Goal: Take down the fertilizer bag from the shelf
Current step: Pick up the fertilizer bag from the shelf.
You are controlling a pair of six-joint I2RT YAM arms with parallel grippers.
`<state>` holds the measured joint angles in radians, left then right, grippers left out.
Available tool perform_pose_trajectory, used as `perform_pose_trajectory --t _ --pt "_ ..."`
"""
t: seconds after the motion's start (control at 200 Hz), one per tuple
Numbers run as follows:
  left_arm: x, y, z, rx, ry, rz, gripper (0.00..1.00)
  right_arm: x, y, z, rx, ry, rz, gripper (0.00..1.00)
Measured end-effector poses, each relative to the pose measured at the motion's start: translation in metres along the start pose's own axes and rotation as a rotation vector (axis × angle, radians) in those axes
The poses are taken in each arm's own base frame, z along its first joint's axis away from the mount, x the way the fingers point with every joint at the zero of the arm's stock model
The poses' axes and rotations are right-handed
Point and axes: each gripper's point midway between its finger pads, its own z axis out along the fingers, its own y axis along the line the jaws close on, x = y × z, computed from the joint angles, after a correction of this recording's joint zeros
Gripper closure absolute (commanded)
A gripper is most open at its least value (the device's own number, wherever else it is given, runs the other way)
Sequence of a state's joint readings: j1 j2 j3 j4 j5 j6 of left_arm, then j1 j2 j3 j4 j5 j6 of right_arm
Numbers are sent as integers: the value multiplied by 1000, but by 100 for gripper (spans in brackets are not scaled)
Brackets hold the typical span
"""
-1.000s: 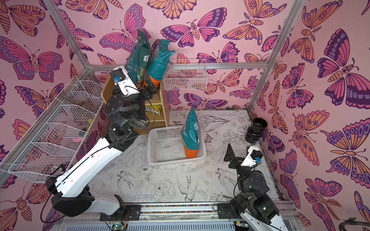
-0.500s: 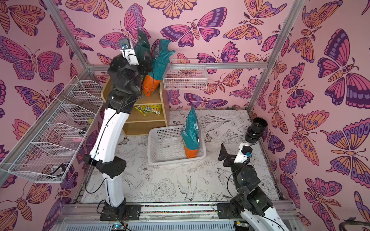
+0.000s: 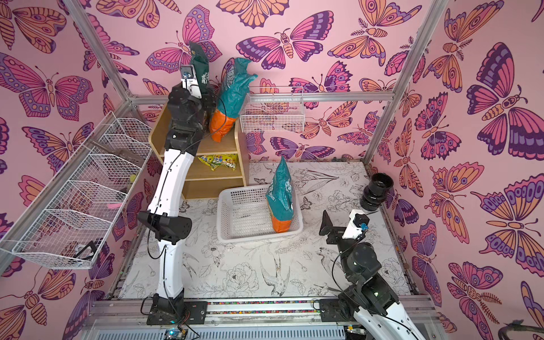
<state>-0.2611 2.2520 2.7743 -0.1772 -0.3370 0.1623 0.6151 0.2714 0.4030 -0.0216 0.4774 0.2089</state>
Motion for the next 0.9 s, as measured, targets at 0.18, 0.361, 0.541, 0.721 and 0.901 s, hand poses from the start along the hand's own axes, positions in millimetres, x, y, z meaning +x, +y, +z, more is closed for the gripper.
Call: perform_pose_trajectory --t 0.18,0.361,0.541,0.721,0.901 --pt "13 -9 9 15 -14 1 100 5 2 5 4 19 -10 1" --pt "12 -6 9 -11 -22 -23 98 8 3 9 6 29 -20 1" --pt "7 -15 -7 -73 -14 37 98 10 4 11 7 38 -25 1" --pt "-16 -40 -45 -117 -9 155 99 11 5 12 1 40 -25 1" --pt "-86 -64 -97 -184 -128 222 99 9 6 10 -9 34 -20 1"
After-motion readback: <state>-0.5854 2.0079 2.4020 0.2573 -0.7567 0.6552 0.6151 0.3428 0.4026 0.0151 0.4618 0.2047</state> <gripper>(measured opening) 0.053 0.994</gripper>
